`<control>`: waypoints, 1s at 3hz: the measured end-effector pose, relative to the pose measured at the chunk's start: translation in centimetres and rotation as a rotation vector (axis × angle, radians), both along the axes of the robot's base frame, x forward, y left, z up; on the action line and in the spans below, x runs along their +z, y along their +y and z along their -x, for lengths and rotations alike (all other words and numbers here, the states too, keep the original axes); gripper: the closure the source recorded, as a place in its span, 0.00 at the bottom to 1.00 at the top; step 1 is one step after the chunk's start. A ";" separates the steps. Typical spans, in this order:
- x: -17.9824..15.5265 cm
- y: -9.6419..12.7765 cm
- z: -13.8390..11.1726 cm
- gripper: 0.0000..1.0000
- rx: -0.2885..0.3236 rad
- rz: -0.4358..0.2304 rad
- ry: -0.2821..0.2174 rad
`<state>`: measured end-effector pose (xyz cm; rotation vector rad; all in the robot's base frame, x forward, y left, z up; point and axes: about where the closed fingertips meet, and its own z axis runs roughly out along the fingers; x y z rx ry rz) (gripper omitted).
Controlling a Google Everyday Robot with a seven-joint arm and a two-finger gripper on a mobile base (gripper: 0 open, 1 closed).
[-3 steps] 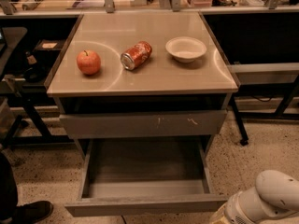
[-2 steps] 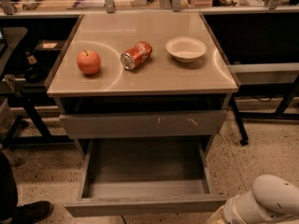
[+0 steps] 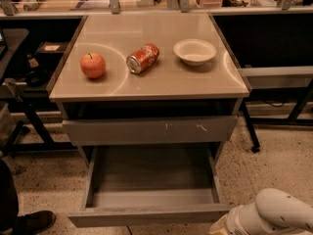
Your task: Close middle drawer
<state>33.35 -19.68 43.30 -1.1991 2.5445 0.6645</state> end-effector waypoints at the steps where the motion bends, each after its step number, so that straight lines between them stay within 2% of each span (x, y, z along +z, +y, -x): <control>1: -0.7 0.8 -1.3 1.00 0.027 -0.003 -0.026; 3: -1.3 2.6 -4.0 1.00 0.097 -0.004 -0.058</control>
Offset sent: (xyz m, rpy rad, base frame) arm 0.0449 0.0261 -0.0138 -0.0078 -0.0691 0.1064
